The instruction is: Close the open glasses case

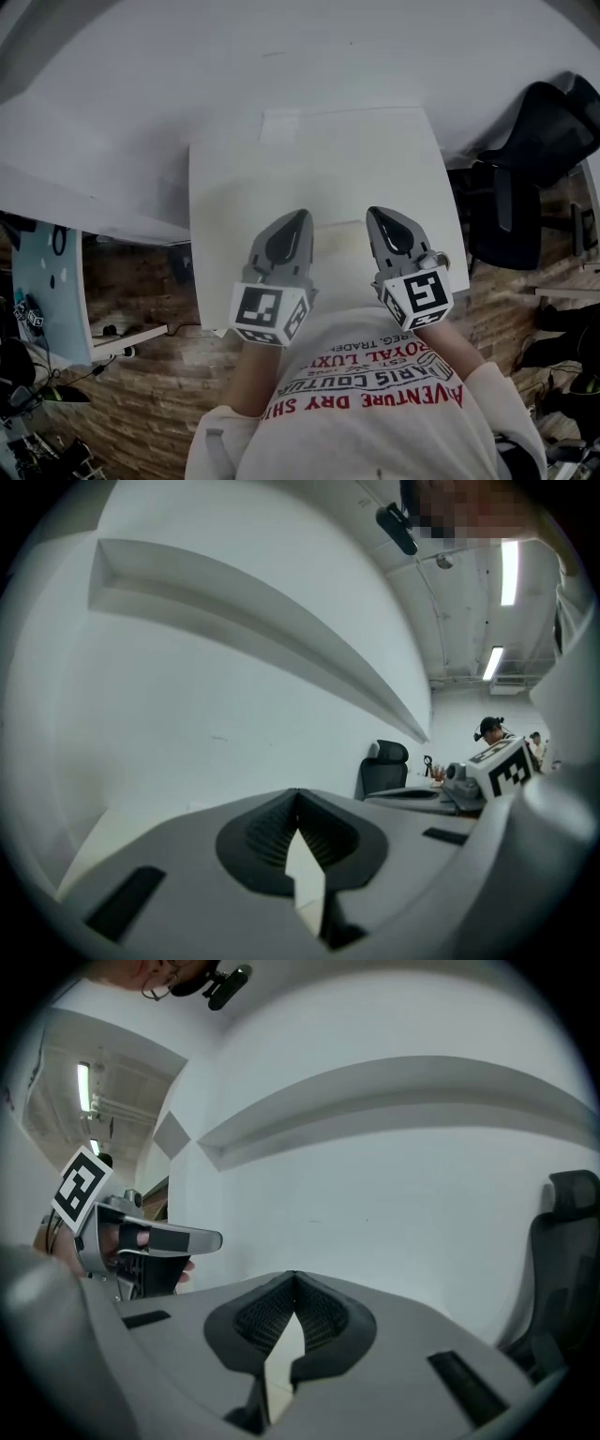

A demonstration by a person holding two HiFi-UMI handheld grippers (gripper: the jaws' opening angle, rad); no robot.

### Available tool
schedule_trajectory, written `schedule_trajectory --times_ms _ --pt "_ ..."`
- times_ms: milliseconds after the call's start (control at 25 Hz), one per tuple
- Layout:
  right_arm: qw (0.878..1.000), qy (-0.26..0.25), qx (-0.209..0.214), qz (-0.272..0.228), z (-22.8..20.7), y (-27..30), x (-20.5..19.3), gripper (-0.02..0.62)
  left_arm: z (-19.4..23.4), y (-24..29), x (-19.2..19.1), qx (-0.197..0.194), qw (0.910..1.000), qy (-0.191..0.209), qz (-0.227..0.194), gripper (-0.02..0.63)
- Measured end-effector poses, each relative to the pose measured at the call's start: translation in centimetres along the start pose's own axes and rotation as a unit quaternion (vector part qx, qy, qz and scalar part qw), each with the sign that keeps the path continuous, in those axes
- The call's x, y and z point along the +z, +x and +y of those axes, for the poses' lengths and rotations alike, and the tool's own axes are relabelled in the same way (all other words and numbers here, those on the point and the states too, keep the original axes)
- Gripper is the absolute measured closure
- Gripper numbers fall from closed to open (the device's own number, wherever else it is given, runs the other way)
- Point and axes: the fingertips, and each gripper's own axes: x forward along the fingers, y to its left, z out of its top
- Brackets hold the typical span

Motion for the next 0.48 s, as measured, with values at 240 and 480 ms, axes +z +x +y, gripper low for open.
schedule_trajectory --times_ms 240,480 --pt "1.0 -0.002 0.009 0.002 0.8 -0.1 0.0 0.583 0.4 -0.2 -0.7 0.013 0.9999 -0.003 0.007 0.601" --pt "1.0 -0.002 0.015 0.012 1.0 -0.1 -0.7 0.583 0.2 -0.2 -0.8 0.016 0.9998 0.002 0.006 0.601"
